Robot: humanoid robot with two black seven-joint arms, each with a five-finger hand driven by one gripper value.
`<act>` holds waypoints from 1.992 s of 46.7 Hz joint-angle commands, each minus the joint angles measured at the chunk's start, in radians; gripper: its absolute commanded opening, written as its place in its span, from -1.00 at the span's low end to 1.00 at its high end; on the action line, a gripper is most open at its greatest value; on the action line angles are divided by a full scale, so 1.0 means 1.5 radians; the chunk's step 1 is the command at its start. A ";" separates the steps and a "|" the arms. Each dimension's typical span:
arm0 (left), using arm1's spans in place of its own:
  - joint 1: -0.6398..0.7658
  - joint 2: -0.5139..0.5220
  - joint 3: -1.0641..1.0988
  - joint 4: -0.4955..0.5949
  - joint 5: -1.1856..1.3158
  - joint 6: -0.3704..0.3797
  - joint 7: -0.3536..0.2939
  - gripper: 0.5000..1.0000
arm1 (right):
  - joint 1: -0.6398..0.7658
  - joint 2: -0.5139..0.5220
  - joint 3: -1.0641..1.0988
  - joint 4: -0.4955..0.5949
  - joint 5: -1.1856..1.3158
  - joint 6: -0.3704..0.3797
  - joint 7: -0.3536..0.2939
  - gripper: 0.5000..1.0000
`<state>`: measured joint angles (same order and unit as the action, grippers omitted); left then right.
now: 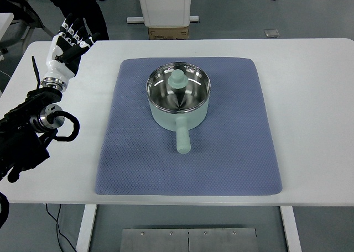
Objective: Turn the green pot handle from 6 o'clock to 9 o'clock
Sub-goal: 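Raise the left hand from its rest pose beside the mat, then swing the left hand over the mat toward the green saucepan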
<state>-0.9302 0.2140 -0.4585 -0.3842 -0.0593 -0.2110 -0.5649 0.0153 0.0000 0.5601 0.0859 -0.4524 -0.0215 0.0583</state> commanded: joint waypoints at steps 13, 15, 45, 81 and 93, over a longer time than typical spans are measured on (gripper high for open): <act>-0.003 0.086 0.001 -0.136 0.020 -0.007 0.000 1.00 | 0.000 0.000 0.000 0.000 0.000 0.000 0.000 1.00; -0.003 0.104 0.002 -0.155 0.025 -0.007 -0.001 1.00 | 0.000 0.000 0.000 0.000 0.000 0.000 0.000 1.00; -0.090 0.187 0.007 -0.176 0.371 -0.025 0.001 1.00 | 0.000 0.000 0.000 0.000 0.000 0.000 0.000 1.00; -0.211 0.267 0.028 -0.449 0.837 -0.116 -0.001 1.00 | 0.000 0.000 0.000 0.000 0.000 0.000 0.000 1.00; -0.234 0.265 0.066 -0.538 0.922 -0.116 -0.007 1.00 | 0.000 0.000 0.000 0.000 0.000 0.000 0.000 1.00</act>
<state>-1.2667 0.6121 -0.3806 -1.1543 1.2971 -0.3852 -0.5725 0.0152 0.0000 0.5600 0.0859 -0.4527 -0.0215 0.0584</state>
